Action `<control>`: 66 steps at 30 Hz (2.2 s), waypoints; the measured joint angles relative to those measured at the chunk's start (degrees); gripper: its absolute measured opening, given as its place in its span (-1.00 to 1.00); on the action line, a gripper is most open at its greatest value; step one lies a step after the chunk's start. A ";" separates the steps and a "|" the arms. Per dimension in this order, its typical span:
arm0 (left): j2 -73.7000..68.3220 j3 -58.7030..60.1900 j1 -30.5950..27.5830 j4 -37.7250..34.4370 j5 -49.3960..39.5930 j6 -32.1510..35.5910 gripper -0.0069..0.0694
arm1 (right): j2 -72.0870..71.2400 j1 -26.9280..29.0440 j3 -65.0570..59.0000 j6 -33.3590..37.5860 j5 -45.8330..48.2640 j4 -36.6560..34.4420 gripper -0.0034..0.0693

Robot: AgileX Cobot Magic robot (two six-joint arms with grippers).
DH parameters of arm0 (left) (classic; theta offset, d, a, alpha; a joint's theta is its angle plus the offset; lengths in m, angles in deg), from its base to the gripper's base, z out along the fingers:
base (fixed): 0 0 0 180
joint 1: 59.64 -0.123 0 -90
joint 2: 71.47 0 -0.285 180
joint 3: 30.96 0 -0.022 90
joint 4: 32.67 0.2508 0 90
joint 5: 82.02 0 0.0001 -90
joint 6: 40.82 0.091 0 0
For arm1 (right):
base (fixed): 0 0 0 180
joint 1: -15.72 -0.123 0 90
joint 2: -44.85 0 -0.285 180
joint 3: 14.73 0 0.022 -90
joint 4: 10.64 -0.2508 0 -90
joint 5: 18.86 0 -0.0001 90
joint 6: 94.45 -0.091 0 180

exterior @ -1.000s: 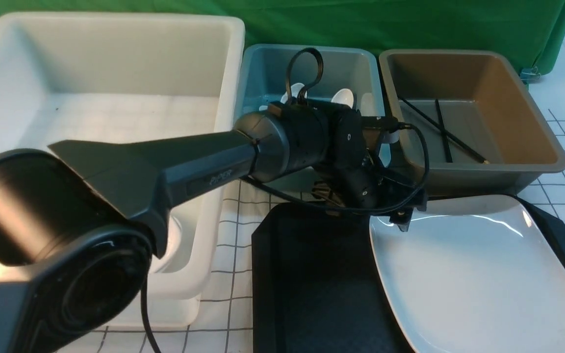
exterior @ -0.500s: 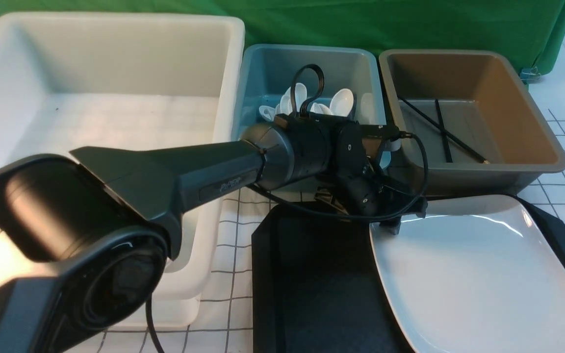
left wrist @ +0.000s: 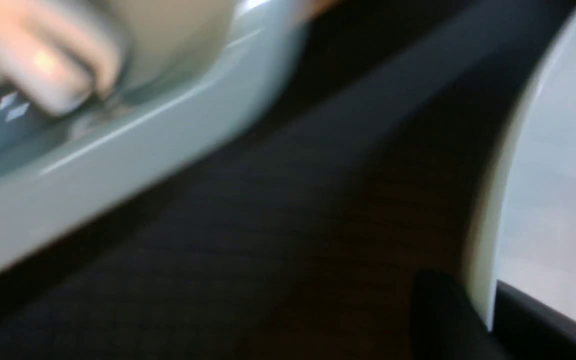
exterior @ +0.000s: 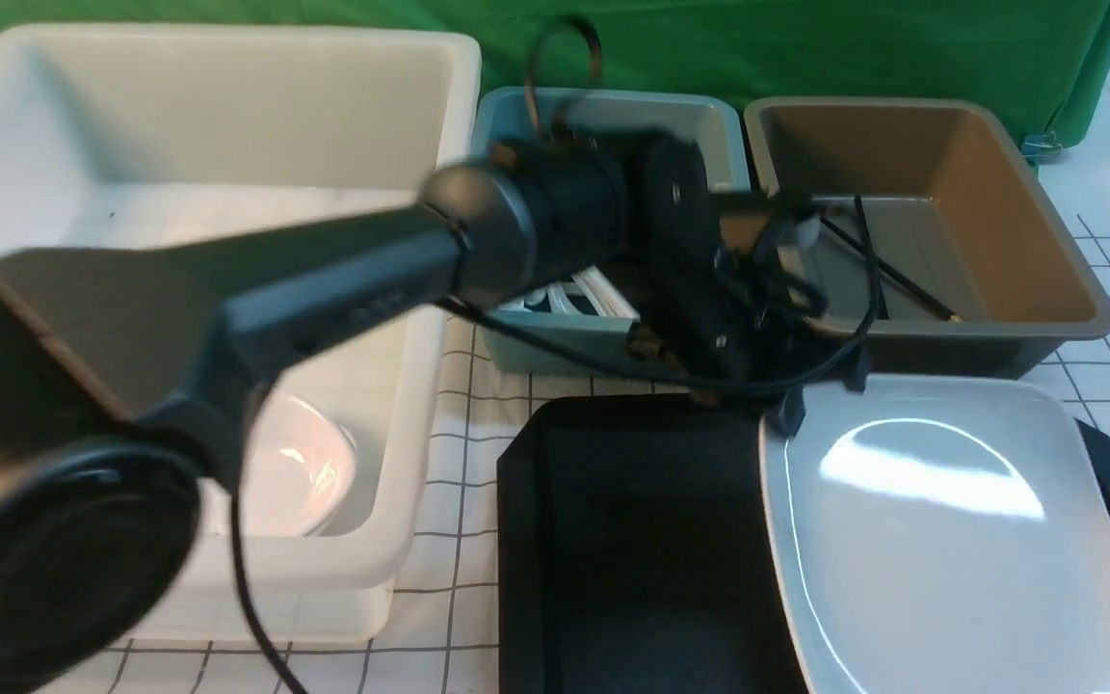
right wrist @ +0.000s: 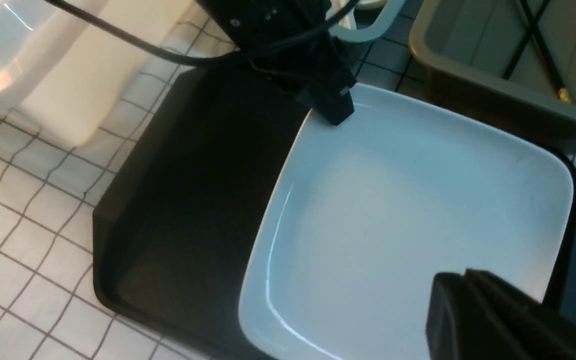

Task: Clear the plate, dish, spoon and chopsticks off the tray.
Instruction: Use the left arm to grab a plate from the dinner plate, then use the left arm to put the plate into the large storage box on the left

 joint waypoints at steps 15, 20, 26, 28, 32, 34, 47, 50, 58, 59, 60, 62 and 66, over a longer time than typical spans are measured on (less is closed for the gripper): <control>18.26 0.31 0.06 6.47 -4.97 7.05 -0.75 | 0.00 0.00 10.37 0.02 -0.29 -0.88 -0.89; 23.69 -0.24 -1.34 8.20 -3.98 6.81 -0.75 | 1.77 0.00 12.44 3.28 -0.89 -6.62 -0.89; 30.75 -2.58 -16.42 6.79 -4.73 4.25 -0.75 | 11.06 0.00 21.19 9.72 1.89 -18.03 -0.89; 32.09 -2.87 -22.12 5.52 -5.13 4.25 -0.75 | 14.37 0.00 24.14 10.73 3.37 -20.82 -0.89; 33.55 -2.64 -40.86 0.18 -6.25 4.77 -0.75 | 22.36 -3.47 30.64 12.72 4.23 -24.34 -0.89; 33.55 -1.00 -47.71 -3.59 -5.81 6.46 -0.75 | 25.66 -7.23 33.36 12.52 4.23 -23.62 -0.89; 33.37 35.84 -66.07 -33.19 25.84 17.91 -0.75 | 48.19 -33.35 50.35 1.46 2.79 4.39 -0.89; 32.32 40.94 -64.05 -37.86 33.26 19.71 -0.75 | 51.51 -33.85 53.40 1.26 4.10 4.94 -0.89; 26.08 43.36 -58.98 -39.21 38.26 20.62 -0.74 | 52.84 -33.85 55.03 0.37 4.38 5.40 -0.88; 25.93 43.42 -58.98 -39.21 38.26 20.62 -0.74 | 52.84 -33.85 55.03 0.37 4.38 5.40 -0.88; 24.91 43.40 -58.78 -38.39 38.14 20.62 -0.72 | 52.84 -33.85 55.03 0.19 4.50 5.40 -0.88; 23.64 43.47 -58.78 -37.21 38.13 20.53 -0.68 | 52.84 -33.91 55.03 0.19 4.67 5.40 -0.88; 22.58 43.47 -58.84 -33.67 36.87 18.59 -0.48 | 52.84 -33.96 55.03 0.19 4.67 5.40 -0.88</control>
